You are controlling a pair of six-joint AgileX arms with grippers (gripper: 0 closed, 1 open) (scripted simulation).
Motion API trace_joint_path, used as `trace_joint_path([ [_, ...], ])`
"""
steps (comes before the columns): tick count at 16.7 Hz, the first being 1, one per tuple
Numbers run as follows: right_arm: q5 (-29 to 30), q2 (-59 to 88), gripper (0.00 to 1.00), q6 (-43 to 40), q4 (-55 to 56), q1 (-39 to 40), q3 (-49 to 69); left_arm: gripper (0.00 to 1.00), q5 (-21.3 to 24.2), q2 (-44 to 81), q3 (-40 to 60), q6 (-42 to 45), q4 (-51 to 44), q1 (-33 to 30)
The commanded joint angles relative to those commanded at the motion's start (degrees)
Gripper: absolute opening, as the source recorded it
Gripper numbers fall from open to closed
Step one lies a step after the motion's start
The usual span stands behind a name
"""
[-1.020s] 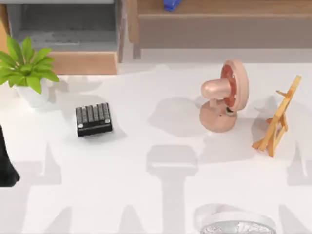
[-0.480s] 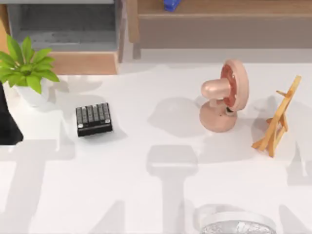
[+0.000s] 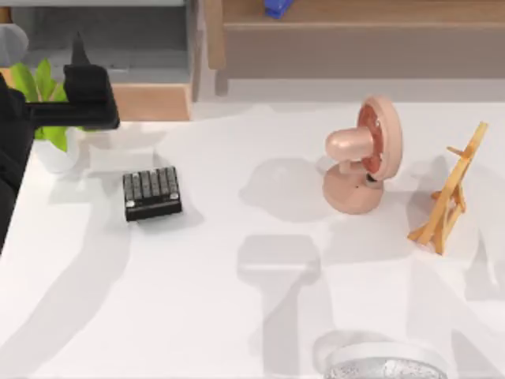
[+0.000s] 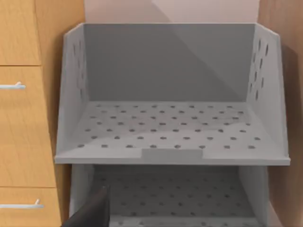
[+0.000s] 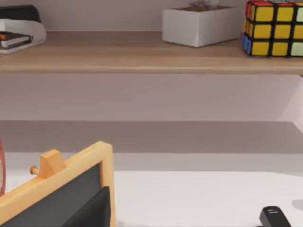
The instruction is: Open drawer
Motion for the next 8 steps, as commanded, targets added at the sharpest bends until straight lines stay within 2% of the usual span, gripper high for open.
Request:
trace_joint_path([
  [3, 0.0, 0.0, 1.00, 0.0, 0.0, 0.0, 0.0, 1.00, -2.6, 4.7, 2.8, 0.1, 2.0, -2.5],
  [8, 0.0, 0.0, 1.00, 0.0, 0.0, 0.0, 0.0, 1.00, -2.7, 4.9, 2.8, 0.1, 2.1, -2.5],
])
